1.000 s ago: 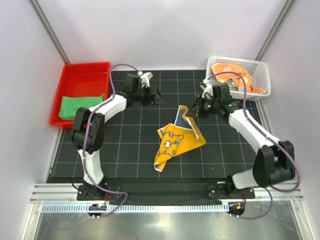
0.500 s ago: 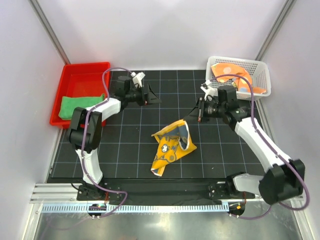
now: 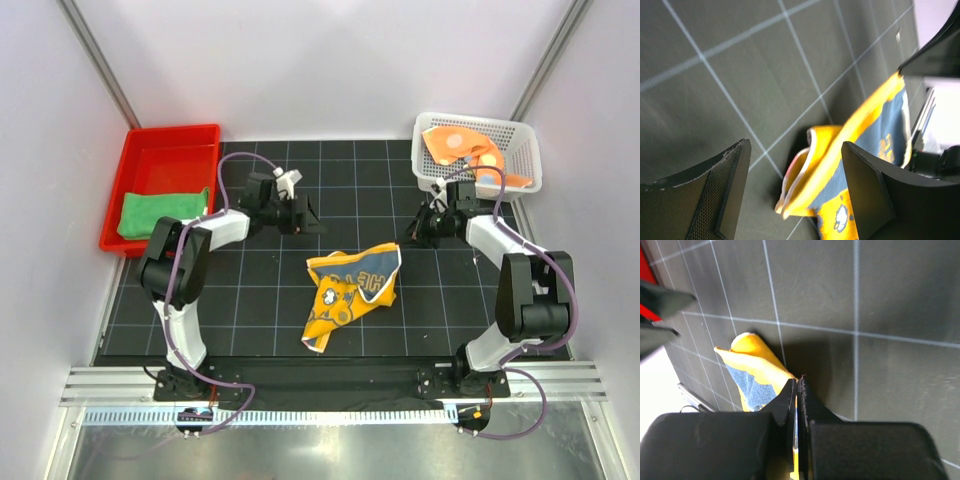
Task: Fold and stack the towels
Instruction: Flatten out the crumpled towel, then fold the towel
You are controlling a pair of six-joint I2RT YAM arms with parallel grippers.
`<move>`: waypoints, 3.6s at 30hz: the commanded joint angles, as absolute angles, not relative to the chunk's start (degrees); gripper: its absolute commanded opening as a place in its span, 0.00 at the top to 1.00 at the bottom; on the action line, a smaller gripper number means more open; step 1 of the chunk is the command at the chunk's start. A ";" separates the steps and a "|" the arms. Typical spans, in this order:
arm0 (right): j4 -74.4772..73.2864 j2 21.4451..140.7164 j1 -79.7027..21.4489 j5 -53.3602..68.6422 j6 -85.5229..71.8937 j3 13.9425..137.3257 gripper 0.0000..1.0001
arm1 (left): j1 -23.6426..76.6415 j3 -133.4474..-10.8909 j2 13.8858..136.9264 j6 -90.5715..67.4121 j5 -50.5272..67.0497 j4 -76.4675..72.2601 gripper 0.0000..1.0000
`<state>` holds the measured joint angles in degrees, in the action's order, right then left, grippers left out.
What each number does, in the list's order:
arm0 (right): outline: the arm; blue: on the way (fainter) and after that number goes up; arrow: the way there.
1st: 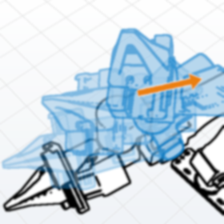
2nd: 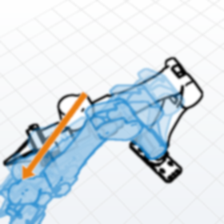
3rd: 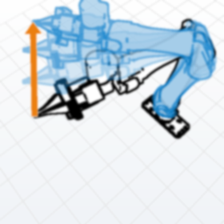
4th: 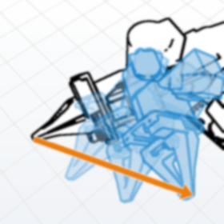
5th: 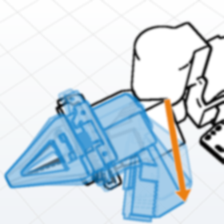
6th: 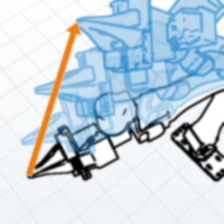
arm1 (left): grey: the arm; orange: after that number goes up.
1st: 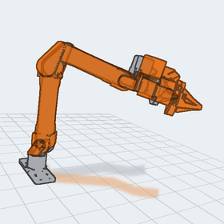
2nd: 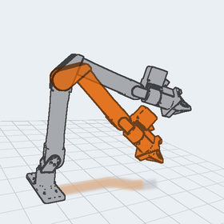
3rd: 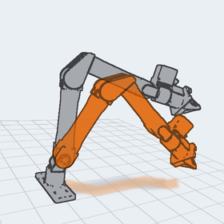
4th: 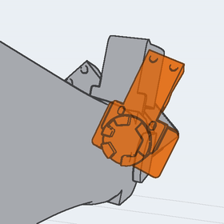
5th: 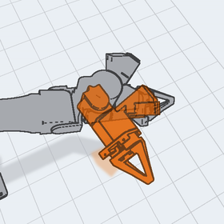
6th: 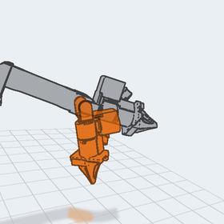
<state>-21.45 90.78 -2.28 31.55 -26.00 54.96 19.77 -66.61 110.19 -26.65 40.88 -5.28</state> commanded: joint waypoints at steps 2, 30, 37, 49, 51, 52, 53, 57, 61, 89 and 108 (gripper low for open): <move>-18.63 89.82 -1.58 30.76 -25.31 54.67 0.99 | 20.13 -63.38 107.66 -22.50 40.07 -4.66 0.24; -19.69 89.74 -1.49 31.29 -26.28 55.46 0.99 | 26.10 -51.85 99.58 -21.71 33.05 -3.87 0.48; -20.48 88.07 -1.58 31.03 -26.02 54.49 0.99 | 26.37 -53.35 99.41 -22.24 33.66 -3.60 0.90; -28.12 74.89 -10.28 16.37 -23.91 80.54 0.99 | 26.37 -90.97 86.49 -13.98 11.81 32.58 1.00; -28.48 73.48 -11.25 14.95 -23.82 85.76 0.99 | 26.37 -99.10 86.22 -11.78 9.68 38.82 1.00; -28.22 72.87 -11.60 14.77 -23.91 89.61 0.99 | 26.45 -103.23 85.70 -11.52 8.71 43.72 1.00; -27.17 72.17 -11.95 14.68 -23.73 90.95 0.99 | 26.54 -109.10 85.17 -11.43 7.92 45.68 1.00; -17.95 59.65 -13.62 20.38 -23.11 87.12 0.99 | 26.80 -111.02 77.98 -13.70 11.94 47.82 1.00; -15.38 47.13 -13.62 24.33 -28.02 79.46 0.99 | 29.43 -100.22 65.50 -20.02 19.76 41.23 1.00; -3.82 60.62 -13.62 14.41 -23.21 70.58 0.99 | 22.26 -98.70 81.44 -18.37 12.12 37.73 1.00; 18.11 113.90 -9.14 25.66 -20.75 89.74 0.99 | 8.00 -121.21 124.72 -12.84 30.24 27.16 1.00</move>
